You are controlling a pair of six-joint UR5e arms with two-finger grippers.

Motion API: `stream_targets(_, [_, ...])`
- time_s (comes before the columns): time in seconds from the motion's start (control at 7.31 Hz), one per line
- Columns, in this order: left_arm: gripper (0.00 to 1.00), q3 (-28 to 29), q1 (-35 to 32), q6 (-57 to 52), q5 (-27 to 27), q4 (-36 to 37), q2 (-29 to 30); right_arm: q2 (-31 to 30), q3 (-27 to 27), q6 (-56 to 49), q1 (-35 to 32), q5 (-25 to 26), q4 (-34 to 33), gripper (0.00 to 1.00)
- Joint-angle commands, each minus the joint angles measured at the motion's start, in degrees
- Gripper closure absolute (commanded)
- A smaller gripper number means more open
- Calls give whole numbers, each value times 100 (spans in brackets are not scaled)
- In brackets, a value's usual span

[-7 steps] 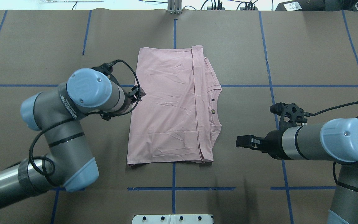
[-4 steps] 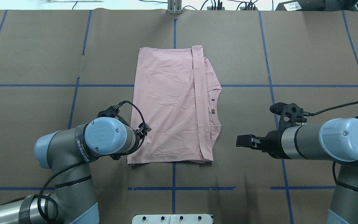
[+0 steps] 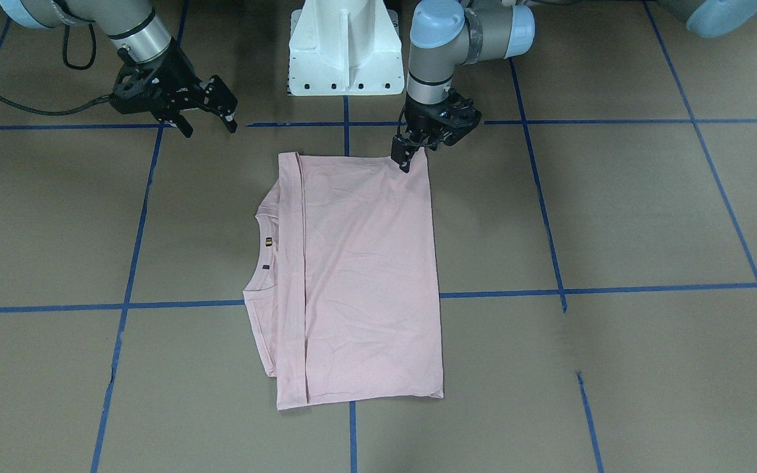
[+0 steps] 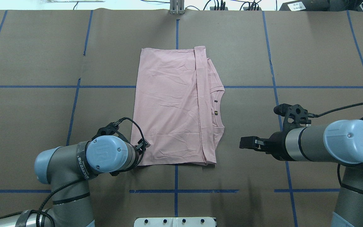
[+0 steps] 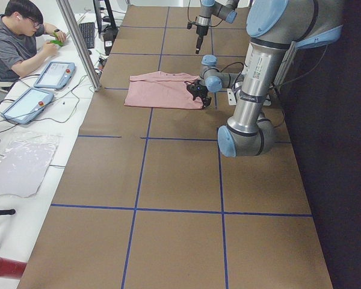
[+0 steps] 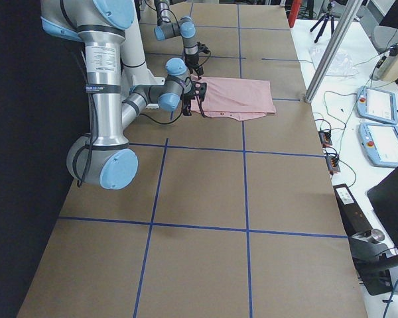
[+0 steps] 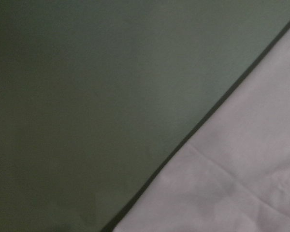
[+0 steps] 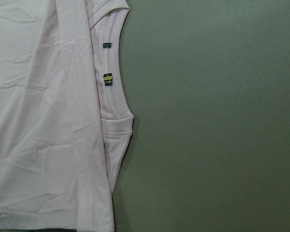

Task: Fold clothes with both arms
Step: 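Move the right gripper to the shirt's near edge beside the left gripper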

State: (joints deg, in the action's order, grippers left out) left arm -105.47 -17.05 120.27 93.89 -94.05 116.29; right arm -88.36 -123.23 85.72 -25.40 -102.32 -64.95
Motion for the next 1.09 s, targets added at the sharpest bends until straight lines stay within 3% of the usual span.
stream_targets(0.0, [19,0,53,5,15,1,-10,-6,-8,-2,-17,-7,0,0])
stream_targets(0.68, [38,-8,158,-12,24,27,-10,-6,-25,-2,-44,-16,0,0])
stream_targets(0.82, [51,-17,167,-3,24,27,-1,-6,-25,-2,-53,-24,0,0])
stream_targets(0.96, [73,-35,167,-3,24,36,-10,-6,-34,-2,-61,-25,0,0])
